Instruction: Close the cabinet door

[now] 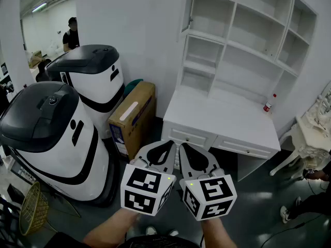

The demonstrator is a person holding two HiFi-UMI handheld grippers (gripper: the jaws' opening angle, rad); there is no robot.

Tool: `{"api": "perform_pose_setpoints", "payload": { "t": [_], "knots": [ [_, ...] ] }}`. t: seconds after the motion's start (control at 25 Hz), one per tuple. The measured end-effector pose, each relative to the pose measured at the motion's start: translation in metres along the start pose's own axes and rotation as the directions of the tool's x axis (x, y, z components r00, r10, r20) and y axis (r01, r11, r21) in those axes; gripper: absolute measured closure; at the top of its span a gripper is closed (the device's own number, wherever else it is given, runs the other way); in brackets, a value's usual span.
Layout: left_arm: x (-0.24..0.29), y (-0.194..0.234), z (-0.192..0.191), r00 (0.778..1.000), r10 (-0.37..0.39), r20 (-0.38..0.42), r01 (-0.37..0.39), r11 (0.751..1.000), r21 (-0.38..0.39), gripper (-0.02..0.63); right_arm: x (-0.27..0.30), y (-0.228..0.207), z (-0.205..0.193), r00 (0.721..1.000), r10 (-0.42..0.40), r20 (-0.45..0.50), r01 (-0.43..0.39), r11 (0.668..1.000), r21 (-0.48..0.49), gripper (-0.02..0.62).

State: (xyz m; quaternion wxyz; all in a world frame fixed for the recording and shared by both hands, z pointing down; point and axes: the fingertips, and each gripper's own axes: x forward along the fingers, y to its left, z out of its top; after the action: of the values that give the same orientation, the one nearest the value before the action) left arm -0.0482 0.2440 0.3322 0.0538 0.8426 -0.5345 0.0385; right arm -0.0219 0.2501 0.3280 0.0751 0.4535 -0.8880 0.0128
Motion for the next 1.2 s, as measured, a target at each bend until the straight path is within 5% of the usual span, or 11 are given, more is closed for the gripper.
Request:
{"api": "perform_pose_setpoints", "payload": {
  "t": [0.72,1.2],
  "knots": [
    [0.01,0.03,0.002,1.0,0.02,0.013,-0.02,1.0,-0.024,0.594,0.029,0.006,0.006,0.999,0.03,0.019,-0.03,1.0,-0.003,0.575],
    [0.08,0.056,0.017,0.998,0.062,0.013,-0.062,0.998,0.004,0.594,0.09,-0.046,0.014,0.997,0.075,0.034,-0.074,0.997,-0.01,0.575]
  ]
}}
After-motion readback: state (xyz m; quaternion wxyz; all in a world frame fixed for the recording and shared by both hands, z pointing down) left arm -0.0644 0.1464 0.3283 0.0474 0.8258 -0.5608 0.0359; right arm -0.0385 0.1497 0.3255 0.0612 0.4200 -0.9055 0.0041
